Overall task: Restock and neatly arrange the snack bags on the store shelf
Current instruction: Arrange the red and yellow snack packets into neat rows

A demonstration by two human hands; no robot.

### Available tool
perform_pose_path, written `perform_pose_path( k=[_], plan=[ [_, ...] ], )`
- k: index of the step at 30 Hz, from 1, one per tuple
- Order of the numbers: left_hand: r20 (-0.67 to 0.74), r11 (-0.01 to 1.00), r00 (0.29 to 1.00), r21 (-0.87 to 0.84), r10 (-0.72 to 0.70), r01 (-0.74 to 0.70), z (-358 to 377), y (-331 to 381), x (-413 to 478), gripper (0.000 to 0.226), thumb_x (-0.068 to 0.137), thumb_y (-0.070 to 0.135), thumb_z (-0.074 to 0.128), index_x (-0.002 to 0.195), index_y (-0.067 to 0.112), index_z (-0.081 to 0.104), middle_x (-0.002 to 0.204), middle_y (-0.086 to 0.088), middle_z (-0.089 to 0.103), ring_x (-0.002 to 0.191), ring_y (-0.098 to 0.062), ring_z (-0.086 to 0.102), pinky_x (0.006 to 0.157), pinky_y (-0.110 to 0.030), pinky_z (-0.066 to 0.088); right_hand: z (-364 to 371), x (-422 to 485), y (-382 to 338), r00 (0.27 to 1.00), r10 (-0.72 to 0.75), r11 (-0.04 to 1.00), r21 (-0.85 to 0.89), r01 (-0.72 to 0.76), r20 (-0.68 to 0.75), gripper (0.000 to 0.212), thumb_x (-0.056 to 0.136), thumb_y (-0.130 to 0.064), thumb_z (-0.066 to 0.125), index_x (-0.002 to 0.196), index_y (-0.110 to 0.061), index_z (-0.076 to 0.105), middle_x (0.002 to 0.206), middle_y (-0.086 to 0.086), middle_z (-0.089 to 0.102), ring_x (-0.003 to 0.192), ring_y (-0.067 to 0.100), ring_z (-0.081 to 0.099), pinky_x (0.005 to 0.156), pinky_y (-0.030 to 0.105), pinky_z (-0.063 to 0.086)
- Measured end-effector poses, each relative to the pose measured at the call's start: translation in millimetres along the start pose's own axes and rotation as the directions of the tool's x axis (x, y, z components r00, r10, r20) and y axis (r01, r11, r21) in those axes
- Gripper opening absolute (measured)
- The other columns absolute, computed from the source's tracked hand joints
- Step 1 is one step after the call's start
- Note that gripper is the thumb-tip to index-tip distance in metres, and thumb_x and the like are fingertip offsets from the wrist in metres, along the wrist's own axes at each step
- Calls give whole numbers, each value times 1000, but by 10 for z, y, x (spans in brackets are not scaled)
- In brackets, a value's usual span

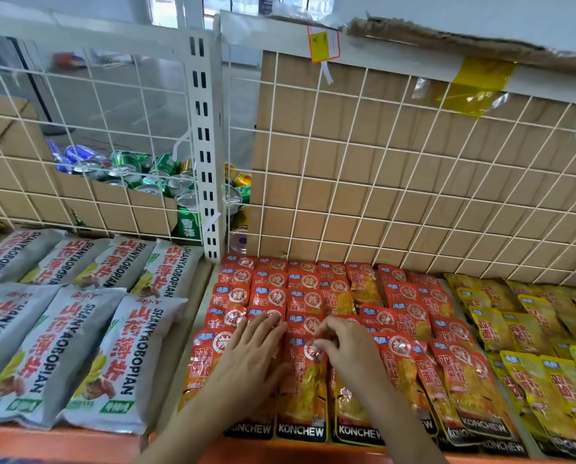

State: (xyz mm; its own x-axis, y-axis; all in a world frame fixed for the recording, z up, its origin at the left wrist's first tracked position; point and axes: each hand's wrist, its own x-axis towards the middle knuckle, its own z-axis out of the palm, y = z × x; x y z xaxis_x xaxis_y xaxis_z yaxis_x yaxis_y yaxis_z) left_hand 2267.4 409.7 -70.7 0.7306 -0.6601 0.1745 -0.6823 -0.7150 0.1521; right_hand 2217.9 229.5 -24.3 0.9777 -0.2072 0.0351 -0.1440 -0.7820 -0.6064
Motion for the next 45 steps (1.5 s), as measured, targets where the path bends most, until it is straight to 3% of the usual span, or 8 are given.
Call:
perform_pose_path(
  k=[6, 12, 23, 27, 30, 33, 41, 45],
  plan=[
    [21, 995, 999, 89, -41, 39, 66, 45, -18, 64, 96, 57, 13, 133, 19, 49, 135, 0, 53, 127, -18, 48, 106, -37, 16, 4, 22, 9, 1000, -14, 998, -54, 13, -9, 4, 87, -23, 62, 85, -24, 60, 81, -12, 62, 76, 3, 60, 73, 19, 47],
    [-8, 994, 999, 97, -43, 43, 95, 53, -8, 63, 96, 58, 14, 134, 20, 47, 136, 1, 52, 128, -18, 46, 104, -38, 19, 41, 10, 9, 998, 16, 996, -82, -20, -55, 4, 87, -27, 62, 89, -24, 62, 81, -15, 60, 75, 0, 57, 74, 20, 50],
    [-20, 992, 999, 120, -37, 39, 88, 62, -5, 65, 93, 63, 18, 136, 22, 45, 138, 1, 50, 130, -17, 44, 106, -38, 15, 17, 15, 1, 996, -36, 997, -64, 31, -82, 9, 88, -29, 60, 93, -22, 62, 83, -18, 51, 69, -3, 50, 63, 10, 40],
    [-56, 995, 998, 91, -26, 31, 45, 142, -8, 63, 94, 61, 18, 137, 23, 44, 139, 3, 49, 131, -16, 43, 106, -37, 16, -88, 143, 76, 990, -64, 991, -124, 49, -125, 19, 90, -33, 57, 105, -23, 62, 101, -13, 56, 87, 0, 53, 82, 18, 47],
    [-53, 997, 998, 82, 16, -11, 58, 233, -19, 65, 93, 62, 16, 137, 23, 43, 140, 5, 48, 132, -15, 41, 105, -37, 20, -132, 287, 120, 998, -36, 957, -290, 22, -43, 29, 91, -40, 53, 113, -22, 59, 115, -7, 55, 109, 9, 48, 93, 25, 41],
    [-27, 996, 999, 87, 36, -33, 86, 260, -32, 72, 88, 70, 22, 139, 22, 41, 139, 7, 48, 132, -13, 40, 105, -37, 21, -126, 388, 123, 1000, -14, 904, -426, 23, 24, 40, 89, -50, 52, 113, -19, 59, 117, -2, 53, 116, 16, 43, 100, 30, 36],
    [-16, 995, 999, 91, 41, -40, 91, 250, -32, 78, 84, 74, 25, 139, 21, 41, 140, 5, 47, 132, -13, 39, 105, -38, 21, -127, 472, 168, 995, -83, 976, -206, 69, -61, 17, 84, -39, 63, 85, -22, 61, 91, -8, 59, 88, 9, 53, 76, 23, 44],
    [-13, 996, 999, 81, 46, -45, 98, 241, -36, 79, 85, 75, 22, 139, 21, 41, 141, 5, 46, 133, -13, 38, 105, -38, 21, -93, 503, 159, 990, -127, 971, -198, 137, 59, 22, 81, -41, 66, 91, -22, 60, 95, -8, 58, 88, 7, 52, 76, 20, 41]
  ],
)
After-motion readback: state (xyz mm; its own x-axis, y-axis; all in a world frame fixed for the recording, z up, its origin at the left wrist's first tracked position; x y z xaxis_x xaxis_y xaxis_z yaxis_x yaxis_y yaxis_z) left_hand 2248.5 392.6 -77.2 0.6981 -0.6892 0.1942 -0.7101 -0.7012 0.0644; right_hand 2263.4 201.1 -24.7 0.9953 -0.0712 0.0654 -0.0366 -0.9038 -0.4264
